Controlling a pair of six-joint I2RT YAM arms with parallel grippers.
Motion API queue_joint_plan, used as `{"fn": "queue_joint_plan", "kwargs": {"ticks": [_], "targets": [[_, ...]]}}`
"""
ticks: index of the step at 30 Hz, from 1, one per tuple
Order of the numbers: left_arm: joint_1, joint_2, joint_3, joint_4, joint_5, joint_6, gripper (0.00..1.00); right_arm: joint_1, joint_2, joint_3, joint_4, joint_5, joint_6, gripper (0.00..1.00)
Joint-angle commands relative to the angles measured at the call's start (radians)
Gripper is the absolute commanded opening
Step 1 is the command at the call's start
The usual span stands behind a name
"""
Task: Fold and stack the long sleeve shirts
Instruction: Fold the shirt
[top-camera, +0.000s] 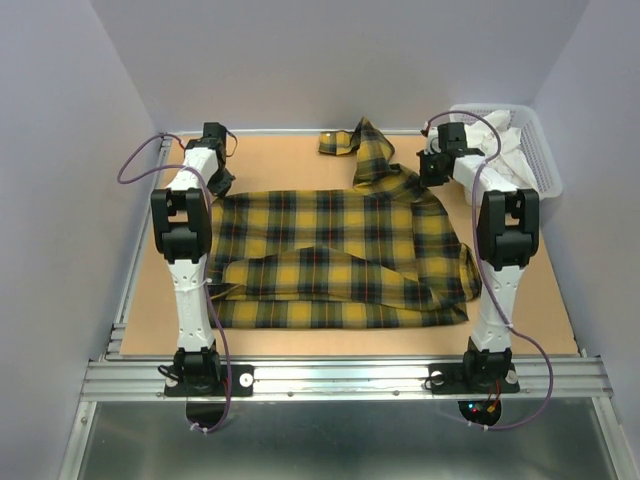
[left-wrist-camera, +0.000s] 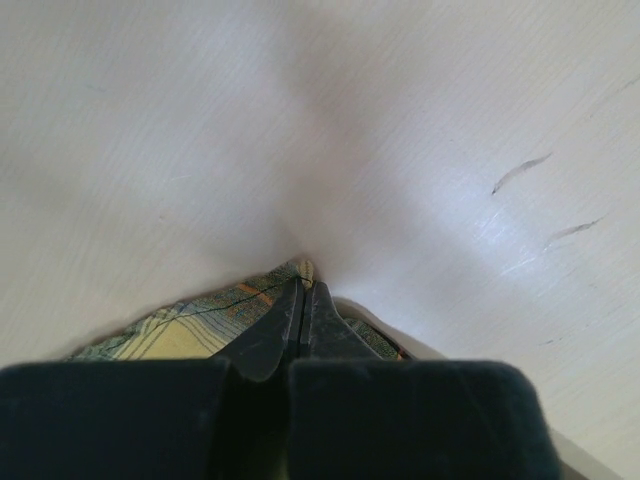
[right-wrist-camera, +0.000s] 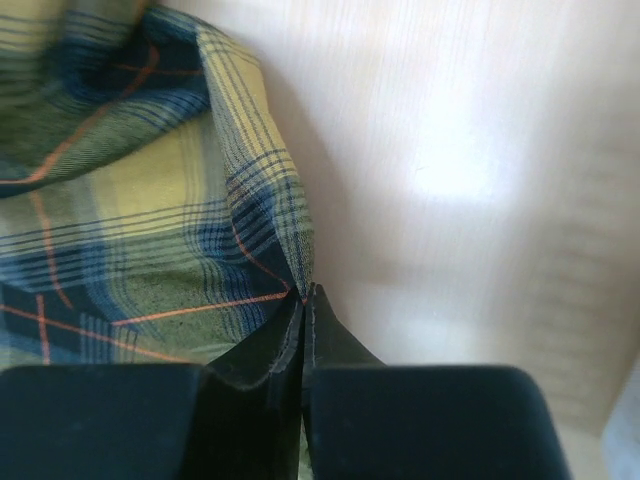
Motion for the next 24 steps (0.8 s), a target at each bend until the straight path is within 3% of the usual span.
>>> {"fn": "queue_joint_plan", "kwargs": {"ticks": [1, 14, 24], "targets": [[0.015, -0.135, -0.006, -0.01, -0.052, 0.022, 0.0, -0.008, -0.144, 0.023, 0.017, 0.034, -0.011, 0.0], [0.019, -0.368, -0.26, 0.109, -0.037, -0.001, 0.0, -0.009, -0.354, -0.204, 0.072, 0.032, 0.047, 0.0], [0.019, -0.667, -0.659, 0.231, -0.008, -0.037, 0.0, -0.009, -0.592, -0.486, 0.212, 0.101, 0.159, 0.01]]}}
